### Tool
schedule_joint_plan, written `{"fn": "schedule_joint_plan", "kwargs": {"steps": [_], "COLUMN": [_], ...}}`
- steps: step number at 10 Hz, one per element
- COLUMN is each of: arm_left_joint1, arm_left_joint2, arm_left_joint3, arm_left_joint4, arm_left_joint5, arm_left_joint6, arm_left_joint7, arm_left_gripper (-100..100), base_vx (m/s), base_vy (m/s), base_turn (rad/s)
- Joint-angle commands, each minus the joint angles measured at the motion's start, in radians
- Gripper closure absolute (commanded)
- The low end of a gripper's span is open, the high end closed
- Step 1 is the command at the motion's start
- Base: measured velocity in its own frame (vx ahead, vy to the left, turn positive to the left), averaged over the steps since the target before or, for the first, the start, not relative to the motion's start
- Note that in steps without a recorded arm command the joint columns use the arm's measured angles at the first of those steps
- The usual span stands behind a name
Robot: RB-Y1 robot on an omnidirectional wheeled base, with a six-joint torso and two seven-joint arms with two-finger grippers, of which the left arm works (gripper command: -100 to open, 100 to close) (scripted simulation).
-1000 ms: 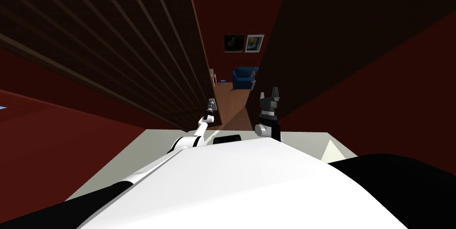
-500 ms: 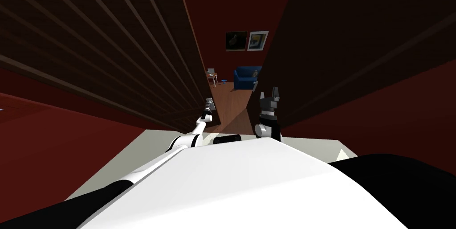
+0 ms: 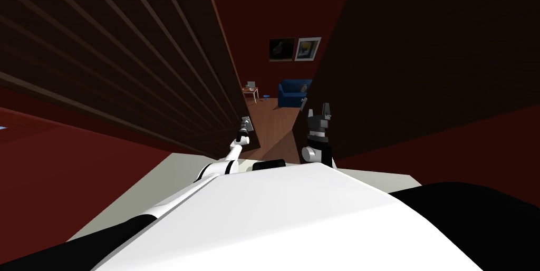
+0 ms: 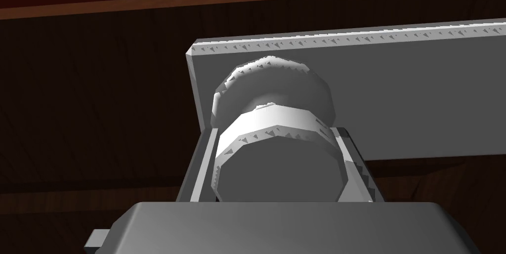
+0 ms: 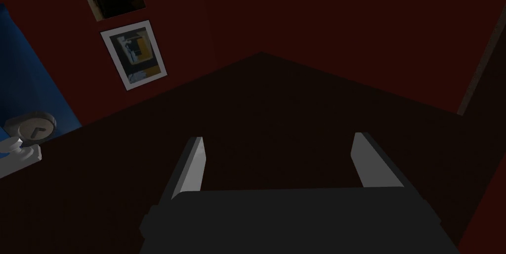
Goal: Push the door open
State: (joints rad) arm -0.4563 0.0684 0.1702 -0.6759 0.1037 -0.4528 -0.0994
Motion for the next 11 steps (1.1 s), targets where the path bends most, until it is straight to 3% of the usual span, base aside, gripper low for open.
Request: {"fn": "schedule_joint_plan", "kwargs": {"steps": [1, 5, 7, 9, 11], "arm_left_joint1": [-0.010, -0.008, -0.006, -0.006, -0.004], "arm_left_joint2": [0.018, 0.028, 0.039, 0.039, 0.047], "arm_left_joint3": [0.032, 0.059, 0.091, 0.091, 0.119], "arm_left_joint4": [0.021, 0.022, 0.022, 0.022, 0.023], "arm_left_joint5": [0.010, 0.020, 0.032, 0.032, 0.042], "arm_left_joint6": [-0.016, -0.016, -0.015, -0.015, -0.015], "arm_left_joint7": [-0.009, -0.016, -0.024, -0.024, -0.032], "arm_left_gripper": [100, 100, 100, 100, 100], "base_vx": [0.100, 0.130, 0.166, 0.086, 0.164], "base_vy": [-0.087, -0.105, -0.108, -0.066, -0.117], "base_turn": [0.073, 0.073, 0.082, 0.046, 0.085]}}
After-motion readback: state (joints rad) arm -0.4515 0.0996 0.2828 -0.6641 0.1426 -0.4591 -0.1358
